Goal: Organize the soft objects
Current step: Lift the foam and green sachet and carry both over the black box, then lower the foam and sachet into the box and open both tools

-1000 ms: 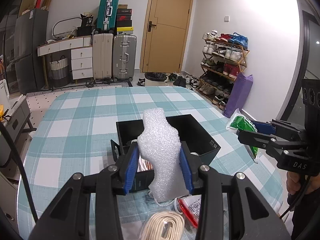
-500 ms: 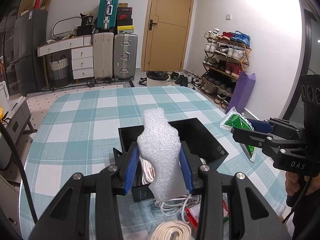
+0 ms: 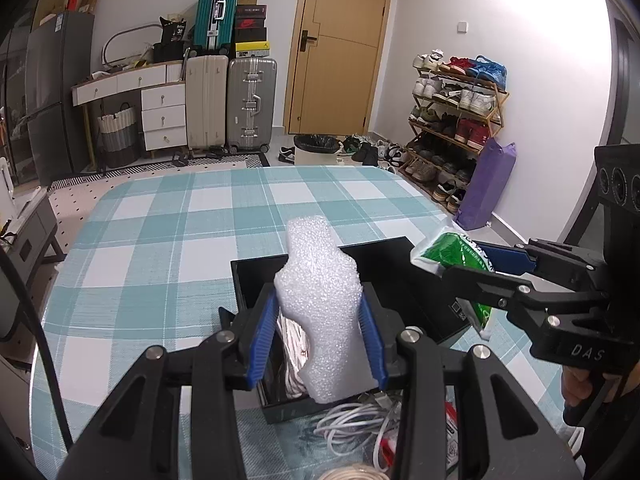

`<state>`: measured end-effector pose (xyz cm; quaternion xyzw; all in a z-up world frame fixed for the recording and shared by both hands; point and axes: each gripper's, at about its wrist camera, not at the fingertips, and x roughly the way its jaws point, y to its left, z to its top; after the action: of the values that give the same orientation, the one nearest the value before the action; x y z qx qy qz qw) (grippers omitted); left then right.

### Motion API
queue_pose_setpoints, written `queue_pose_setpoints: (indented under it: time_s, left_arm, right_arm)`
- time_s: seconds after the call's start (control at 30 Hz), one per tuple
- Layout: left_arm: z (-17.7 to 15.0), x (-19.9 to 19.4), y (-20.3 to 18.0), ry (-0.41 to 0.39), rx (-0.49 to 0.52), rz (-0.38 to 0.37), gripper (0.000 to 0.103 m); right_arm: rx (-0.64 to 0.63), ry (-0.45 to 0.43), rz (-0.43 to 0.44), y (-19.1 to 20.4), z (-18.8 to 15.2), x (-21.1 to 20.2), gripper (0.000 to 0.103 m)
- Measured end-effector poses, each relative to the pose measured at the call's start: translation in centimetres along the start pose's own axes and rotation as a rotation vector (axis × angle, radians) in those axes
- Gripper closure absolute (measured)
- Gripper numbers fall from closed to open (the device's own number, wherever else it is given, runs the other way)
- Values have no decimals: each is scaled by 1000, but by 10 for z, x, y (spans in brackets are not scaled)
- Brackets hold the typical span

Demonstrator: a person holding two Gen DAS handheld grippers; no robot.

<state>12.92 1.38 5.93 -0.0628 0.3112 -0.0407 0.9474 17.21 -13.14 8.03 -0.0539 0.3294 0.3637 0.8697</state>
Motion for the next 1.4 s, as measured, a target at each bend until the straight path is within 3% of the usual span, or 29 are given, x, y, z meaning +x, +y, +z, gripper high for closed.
queue_pose_setpoints:
  time_s: [1.13,1.23,1.3,1.4]
  left_arm:
    - [-7,53,-6,72,48,19,63]
    - [-7,53,-7,79,51,23,61]
    - [-8,52,-8,78,63,26,52]
    - [-7,48,-8,75,53,14,33]
  right_arm:
    - [-24,99,4,-18,-5,70,63]
    - [-24,107,2,-18,-6,72,54]
    - [-27,90,-20,-20,-6,68,49]
    - [-31,63,-48,-25,-5,57,25]
